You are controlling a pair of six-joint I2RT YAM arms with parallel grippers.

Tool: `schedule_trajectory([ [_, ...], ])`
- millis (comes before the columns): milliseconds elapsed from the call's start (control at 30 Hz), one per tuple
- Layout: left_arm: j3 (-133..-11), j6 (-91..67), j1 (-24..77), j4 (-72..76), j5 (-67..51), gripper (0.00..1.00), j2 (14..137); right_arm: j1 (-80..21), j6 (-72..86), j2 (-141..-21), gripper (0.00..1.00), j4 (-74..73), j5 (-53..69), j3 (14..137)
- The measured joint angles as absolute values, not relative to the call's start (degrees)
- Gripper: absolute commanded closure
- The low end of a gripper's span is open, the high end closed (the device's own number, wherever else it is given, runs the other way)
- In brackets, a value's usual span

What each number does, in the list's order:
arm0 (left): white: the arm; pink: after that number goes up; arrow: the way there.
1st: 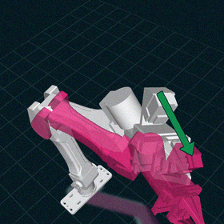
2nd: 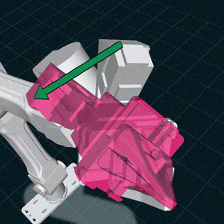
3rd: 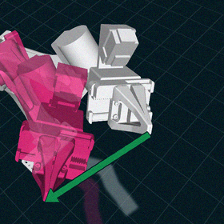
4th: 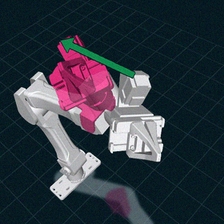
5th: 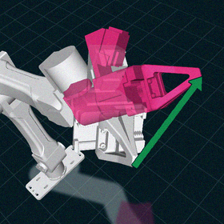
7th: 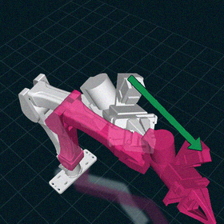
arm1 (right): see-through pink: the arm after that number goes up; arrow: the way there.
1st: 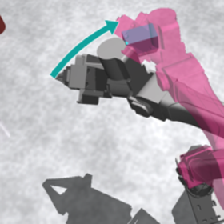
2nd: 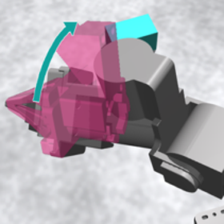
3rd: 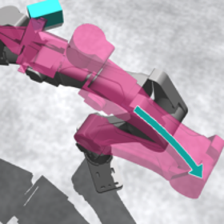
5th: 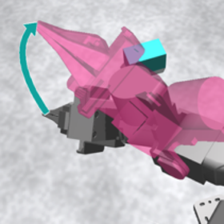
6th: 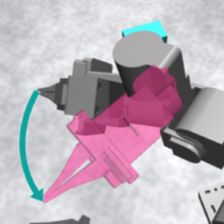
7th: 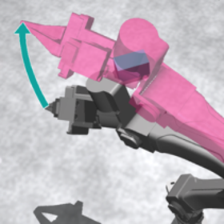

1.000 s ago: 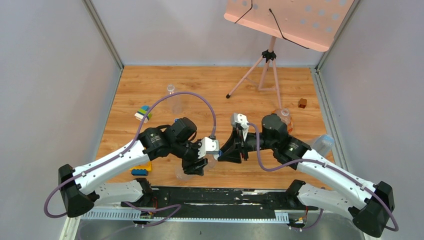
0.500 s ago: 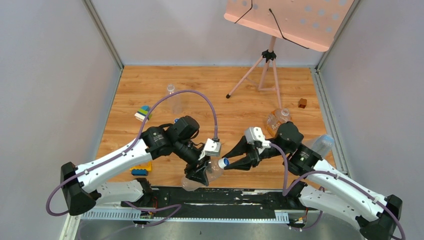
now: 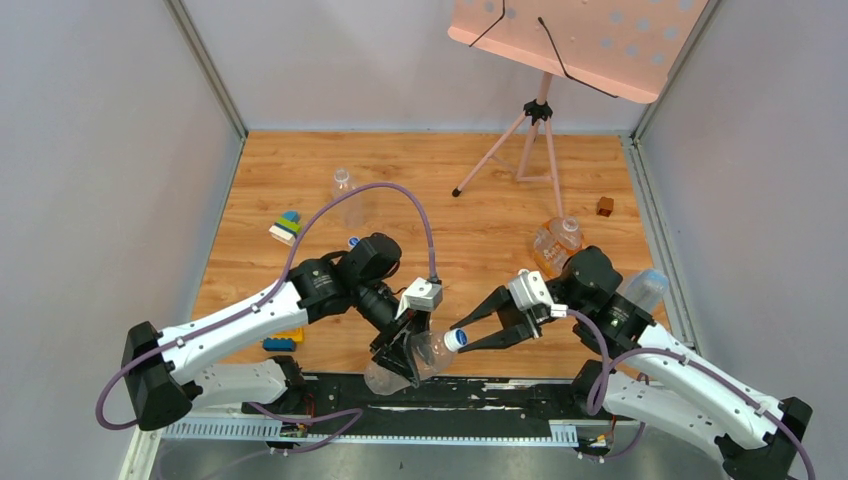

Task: Unscrew the bottle caps
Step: Unscrew the bottle cap from the plastic bottle.

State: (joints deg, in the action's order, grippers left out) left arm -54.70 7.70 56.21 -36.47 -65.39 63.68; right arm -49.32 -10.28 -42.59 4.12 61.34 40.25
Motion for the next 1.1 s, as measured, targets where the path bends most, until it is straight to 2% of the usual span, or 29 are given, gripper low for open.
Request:
schedule_trajectory([
  [300, -49.04, -4.8, 56.29, -19.11, -74.91, 1.0, 63.31, -49.43, -14.76, -42.06, 0.98, 3.64, 65.95, 41.78],
  [367, -49.06, -5.85, 56.29, -17.76, -75.44, 1.0, 63.24, -49.43, -15.38, -42.09, 0.75, 3.68, 66.28, 42.3],
  [433, -49.67, -4.58, 56.27, -19.66, -74.19, 1.0, 63.18, -49.52, -13.87, -42.46, 0.38, 2.87, 65.06, 43.11],
  [467, -50.85, -2.87, 56.29, -22.5, -71.92, 1.0, 63.18, -49.63, -12.53, -42.74, 0.27, 1.65, 63.57, 43.77],
  [500, -52.14, -1.08, 56.27, -25.04, -69.52, 1.0, 63.13, -49.63, -11.16, -43.0, 0.22, 0.25, 60.2, 44.58],
  [600, -56.84, 2.5, 56.64, -32.71, -54.61, 1.0, 63.11, -49.3, -6.59, -43.81, 0.16, -3.57, 48.97, 47.18],
  [700, -58.19, 4.27, 56.73, -37.3, -38.68, 1.0, 63.22, -49.15, -1.26, -43.72, 0.15, -6.94, 37.91, 47.42],
  [867, -58.13, 5.87, 56.69, -43.07, -15.27, 1.0, 64.07, -48.29, 7.46, -41.06, 0.15, -9.63, 26.52, 44.75],
  [1100, -57.76, 8.6, 57.17, -42.59, 2.68, 1.0, 60.97, -46.92, 20.01, -39.46, 0.16, -11.07, 16.8, 41.04],
])
